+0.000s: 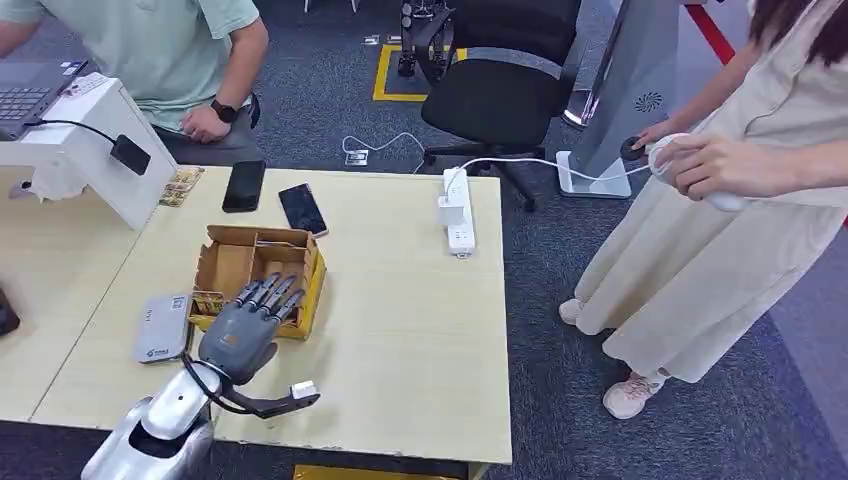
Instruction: Pass the card to the sensor for recognition and then transmit it.
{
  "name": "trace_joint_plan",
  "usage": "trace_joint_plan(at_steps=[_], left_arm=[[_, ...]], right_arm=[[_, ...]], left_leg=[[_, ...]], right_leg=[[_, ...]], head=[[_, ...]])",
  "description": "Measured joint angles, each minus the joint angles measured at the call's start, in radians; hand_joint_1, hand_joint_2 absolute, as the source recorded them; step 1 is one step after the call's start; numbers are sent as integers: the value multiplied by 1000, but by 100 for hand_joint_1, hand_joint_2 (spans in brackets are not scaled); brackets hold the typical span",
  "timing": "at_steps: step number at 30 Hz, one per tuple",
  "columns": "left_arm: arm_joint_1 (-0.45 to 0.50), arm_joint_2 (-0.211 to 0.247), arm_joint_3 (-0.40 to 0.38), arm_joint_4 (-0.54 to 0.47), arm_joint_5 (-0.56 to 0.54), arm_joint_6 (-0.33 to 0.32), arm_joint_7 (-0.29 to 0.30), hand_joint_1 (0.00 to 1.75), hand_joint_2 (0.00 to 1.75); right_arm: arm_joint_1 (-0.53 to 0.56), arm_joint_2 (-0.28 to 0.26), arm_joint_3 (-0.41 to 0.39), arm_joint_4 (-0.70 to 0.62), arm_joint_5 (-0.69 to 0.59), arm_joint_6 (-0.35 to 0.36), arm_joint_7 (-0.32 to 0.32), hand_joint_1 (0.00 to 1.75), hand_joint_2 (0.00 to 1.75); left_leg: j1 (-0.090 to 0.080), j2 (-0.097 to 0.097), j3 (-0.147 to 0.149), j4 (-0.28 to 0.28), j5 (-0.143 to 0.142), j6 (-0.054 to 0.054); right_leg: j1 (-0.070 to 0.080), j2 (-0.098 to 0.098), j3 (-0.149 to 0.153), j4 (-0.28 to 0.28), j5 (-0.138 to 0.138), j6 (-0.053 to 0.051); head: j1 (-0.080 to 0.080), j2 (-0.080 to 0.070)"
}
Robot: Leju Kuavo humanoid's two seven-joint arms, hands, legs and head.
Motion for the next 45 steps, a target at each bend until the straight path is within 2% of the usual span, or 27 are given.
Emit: trace_joint_plan(at_steps=[10,23,24,25,35,45], left_arm=[[9,-16,29,-21,1,2,-17,175,175],[33,-18,19,-21,55,-32,-97,175,175],[34,-18,19,-21,55,-32,-99,169,175],[35,-18,19,-21,55,-32,-100,175,175],[40,-18,14,-25,72,-34,-90,175,175],[18,-15,24,-79,9,24,-43,175,175]], right_arm=[[4,0,-1,-8,3,1,0,0,175],[3,0,-2,-8,9,1,-3,0,175],[3,0,-2,-8,9,1,-3,0,175],[3,0,-2,-8,10,1,-3,0,175],[3,0,-2,-8,18,0,-3,0,175],[4,0,-3,-8,26,0,-2,0,175]], left_leg=[[0,0,0,0,0,0],[0,0,0,0,0,0],[0,0,0,0,0,0],[0,0,0,0,0,0],[0,0,0,0,0,0],[0,0,0,0,0,0]], right_leg=[[0,0,0,0,0,0],[0,0,0,0,0,0],[0,0,0,0,0,0],[0,0,0,0,0,0],[0,0,0,0,0,0],[0,0,0,0,0,0]], head=[[0,0],[0,0],[0,0],[0,0],[0,0],[0,0]])
